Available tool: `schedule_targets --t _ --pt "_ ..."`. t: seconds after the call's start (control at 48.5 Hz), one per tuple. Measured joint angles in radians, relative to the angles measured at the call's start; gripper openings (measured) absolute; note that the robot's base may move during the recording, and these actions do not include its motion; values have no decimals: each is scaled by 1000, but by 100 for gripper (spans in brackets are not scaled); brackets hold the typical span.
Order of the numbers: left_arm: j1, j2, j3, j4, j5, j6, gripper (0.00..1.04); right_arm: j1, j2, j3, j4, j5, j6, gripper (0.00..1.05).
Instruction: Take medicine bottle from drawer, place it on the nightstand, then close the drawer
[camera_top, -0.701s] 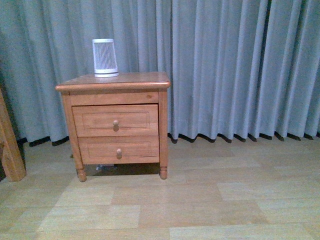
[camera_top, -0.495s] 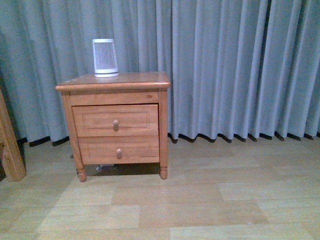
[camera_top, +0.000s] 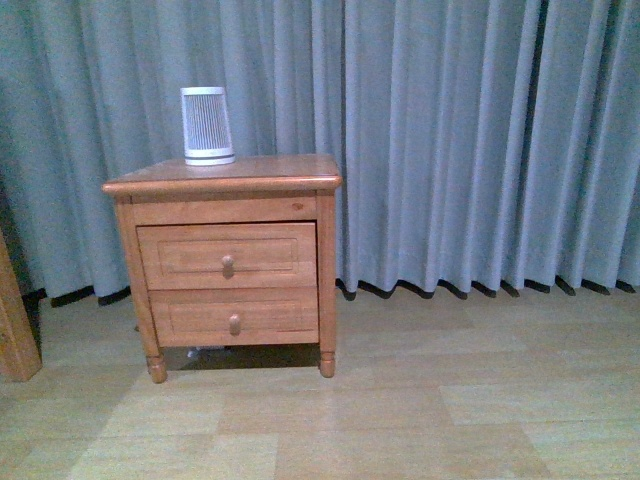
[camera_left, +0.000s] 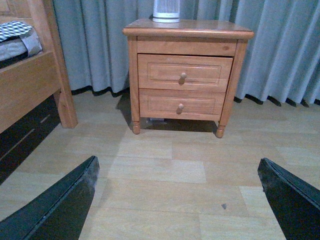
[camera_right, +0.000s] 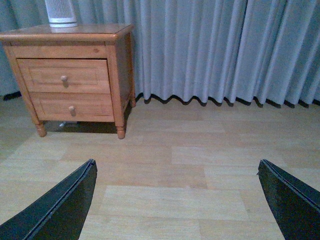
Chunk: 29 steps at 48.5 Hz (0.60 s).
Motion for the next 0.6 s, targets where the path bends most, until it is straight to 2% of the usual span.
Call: schedule_targets --t 0.598 --pt "0 -1 0 0 -1 0 98 0 0 0 0 -1 0 98"
